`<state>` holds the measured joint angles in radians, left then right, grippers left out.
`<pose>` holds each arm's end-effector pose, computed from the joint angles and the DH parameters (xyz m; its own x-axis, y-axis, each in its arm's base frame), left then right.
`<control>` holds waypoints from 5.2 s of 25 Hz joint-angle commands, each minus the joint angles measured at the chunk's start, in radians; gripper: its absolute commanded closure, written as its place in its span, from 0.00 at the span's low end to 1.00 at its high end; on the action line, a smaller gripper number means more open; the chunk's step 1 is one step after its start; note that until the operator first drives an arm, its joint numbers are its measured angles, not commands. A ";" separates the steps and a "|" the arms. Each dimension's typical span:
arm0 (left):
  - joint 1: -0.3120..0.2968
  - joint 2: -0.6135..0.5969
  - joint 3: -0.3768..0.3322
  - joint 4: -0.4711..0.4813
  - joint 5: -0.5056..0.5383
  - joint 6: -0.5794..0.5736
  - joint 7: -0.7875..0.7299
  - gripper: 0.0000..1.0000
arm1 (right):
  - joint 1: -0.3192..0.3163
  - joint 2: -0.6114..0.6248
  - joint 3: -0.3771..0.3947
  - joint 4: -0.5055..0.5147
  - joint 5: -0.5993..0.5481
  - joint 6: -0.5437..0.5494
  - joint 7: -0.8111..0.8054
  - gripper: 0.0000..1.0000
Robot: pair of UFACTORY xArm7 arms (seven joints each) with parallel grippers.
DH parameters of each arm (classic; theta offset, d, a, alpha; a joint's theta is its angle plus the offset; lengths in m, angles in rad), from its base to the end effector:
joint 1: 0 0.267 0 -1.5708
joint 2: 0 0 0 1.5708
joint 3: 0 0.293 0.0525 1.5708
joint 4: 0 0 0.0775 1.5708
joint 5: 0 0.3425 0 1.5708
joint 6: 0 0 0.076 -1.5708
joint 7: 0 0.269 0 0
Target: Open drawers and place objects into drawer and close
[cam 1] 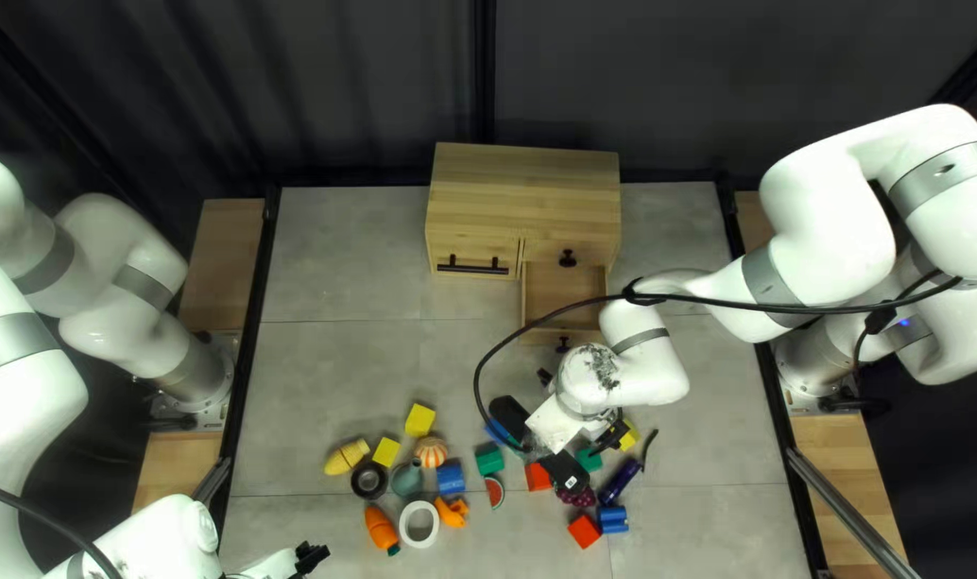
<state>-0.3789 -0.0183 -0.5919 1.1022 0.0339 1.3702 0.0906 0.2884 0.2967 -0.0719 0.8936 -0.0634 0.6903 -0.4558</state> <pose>0.2313 -0.3219 0.2012 0.4657 -0.8480 -0.2529 -0.8786 -0.4772 -0.0179 0.4355 0.0845 0.0179 0.7442 0.6589 -0.1097 0.6637 -0.7480 0.0093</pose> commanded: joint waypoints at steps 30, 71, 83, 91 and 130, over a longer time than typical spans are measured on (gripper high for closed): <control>0.000 0.000 0.000 0.000 0.000 0.000 0.000 0.00 | -0.031 -0.130 -0.153 0.121 -0.270 0.321 0.464 0.98; 0.000 0.000 0.000 0.000 0.000 0.000 0.000 0.00 | 0.042 -0.327 -0.105 0.002 -0.388 0.375 0.684 0.00; 0.000 0.000 0.000 0.000 0.000 0.000 0.000 0.00 | 0.154 -0.404 0.013 -0.025 -0.221 0.470 0.865 0.00; 0.000 0.000 0.000 0.000 0.000 0.000 0.000 0.00 | 0.256 -0.359 0.116 0.019 -0.133 0.507 0.945 0.00; 0.000 0.000 0.000 0.000 0.000 0.000 0.000 0.00 | 0.439 -0.435 0.284 -0.280 0.026 0.207 1.012 0.00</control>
<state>-0.3789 -0.0183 -0.5919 1.1022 0.0339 1.3702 0.0906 0.7273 -0.1382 0.2119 0.6134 -0.0373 0.8969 0.5561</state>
